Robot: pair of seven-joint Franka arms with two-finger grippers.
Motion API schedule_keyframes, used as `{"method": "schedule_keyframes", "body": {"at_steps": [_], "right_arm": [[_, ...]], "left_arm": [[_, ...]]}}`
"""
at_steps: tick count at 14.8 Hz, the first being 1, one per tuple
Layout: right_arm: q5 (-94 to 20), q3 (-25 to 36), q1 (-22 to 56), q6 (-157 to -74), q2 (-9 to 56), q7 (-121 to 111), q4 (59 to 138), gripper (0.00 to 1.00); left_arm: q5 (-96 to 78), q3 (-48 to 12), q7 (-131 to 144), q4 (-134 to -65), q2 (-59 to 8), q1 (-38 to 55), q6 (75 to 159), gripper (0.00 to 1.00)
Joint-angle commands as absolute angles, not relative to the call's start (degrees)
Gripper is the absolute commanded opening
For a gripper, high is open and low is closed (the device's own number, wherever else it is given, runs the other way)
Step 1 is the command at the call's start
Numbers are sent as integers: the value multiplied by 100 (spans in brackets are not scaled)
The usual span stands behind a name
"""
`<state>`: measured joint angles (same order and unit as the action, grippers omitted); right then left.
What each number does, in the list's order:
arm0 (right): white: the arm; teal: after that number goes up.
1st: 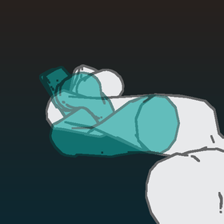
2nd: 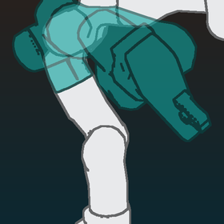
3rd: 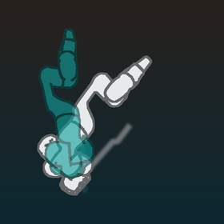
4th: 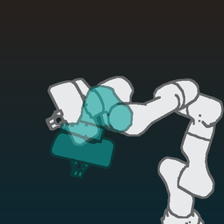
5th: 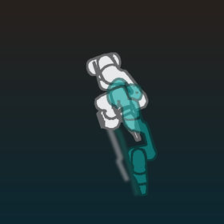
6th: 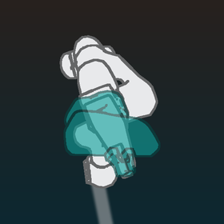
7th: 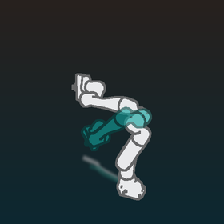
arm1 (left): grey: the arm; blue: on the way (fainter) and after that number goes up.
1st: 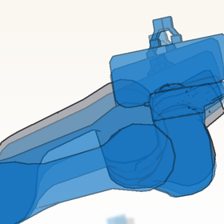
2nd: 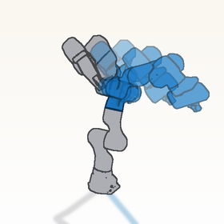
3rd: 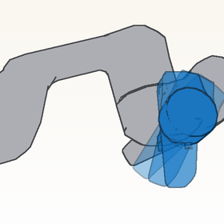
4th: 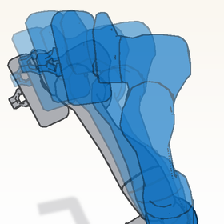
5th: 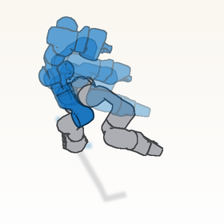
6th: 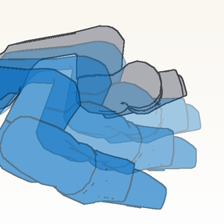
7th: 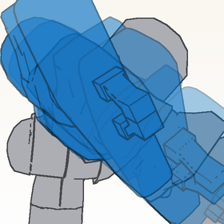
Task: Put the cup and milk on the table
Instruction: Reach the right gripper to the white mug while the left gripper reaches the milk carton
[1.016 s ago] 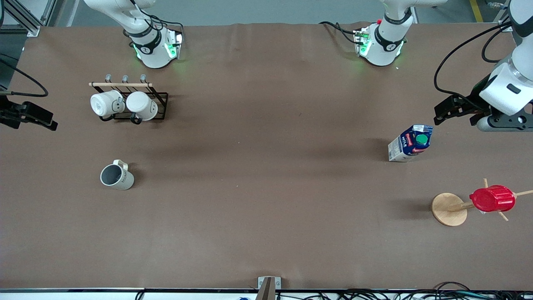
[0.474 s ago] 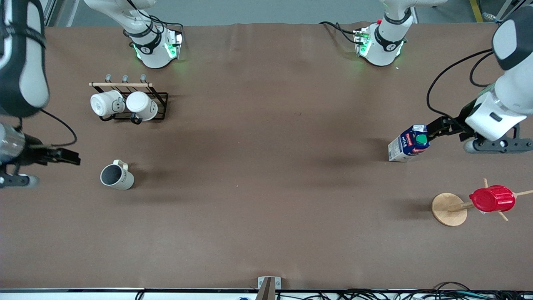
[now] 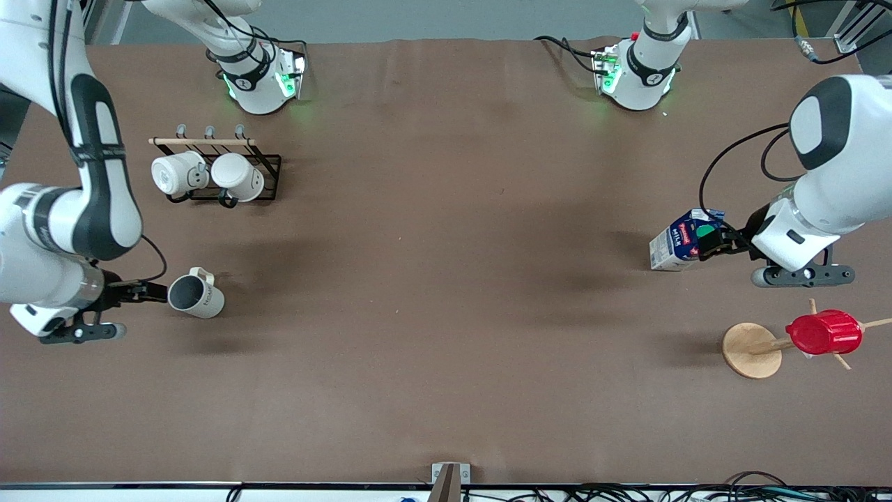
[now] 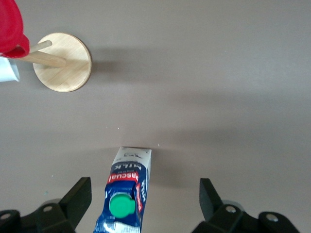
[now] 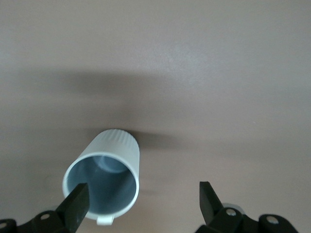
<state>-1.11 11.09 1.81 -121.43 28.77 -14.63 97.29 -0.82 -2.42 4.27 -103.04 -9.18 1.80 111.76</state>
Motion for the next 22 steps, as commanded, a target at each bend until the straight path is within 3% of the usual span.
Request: {"method": "schedule_keyframes", "body": {"at_steps": [1, 9, 11, 13, 14, 16, 17, 22], "right_arm": [[-316, 1081, 132, -12751, 2856, -1845, 10291, 100], [-518, 1081, 132, -12858, 2988, -1934, 10503, 100], [-641, 1081, 141, -12963, 3041, -1934, 10503, 94], [-886, 1081, 158, -12990, 3076, -1934, 10494, 76], [-922, 1081, 158, -12982, 3076, -1934, 10494, 60], [-932, 1081, 149, -12964, 3076, -1907, 10468, 9], [-958, 1081, 158, -12938, 3076, -1890, 10450, 0], [-984, 1081, 141, -12868, 3050, -1872, 10337, 0]], "left_arm": [[9, -237, 343, -10731, -809, 149, 11583, 99], [17, -255, 334, -11354, -844, 141, 11847, 100], [245, -255, 334, -11513, -800, 149, 11944, 100], [325, -255, 334, -11601, -765, 62, 11962, 100], [325, -272, 343, -11602, -765, -8, 11971, 100], [247, -272, 369, -11619, -791, -26, 11979, 100], [246, -272, 369, -11619, -808, -44, 11971, 100], [246, -281, 395, -11918, -773, -61, 11979, 100]]}}
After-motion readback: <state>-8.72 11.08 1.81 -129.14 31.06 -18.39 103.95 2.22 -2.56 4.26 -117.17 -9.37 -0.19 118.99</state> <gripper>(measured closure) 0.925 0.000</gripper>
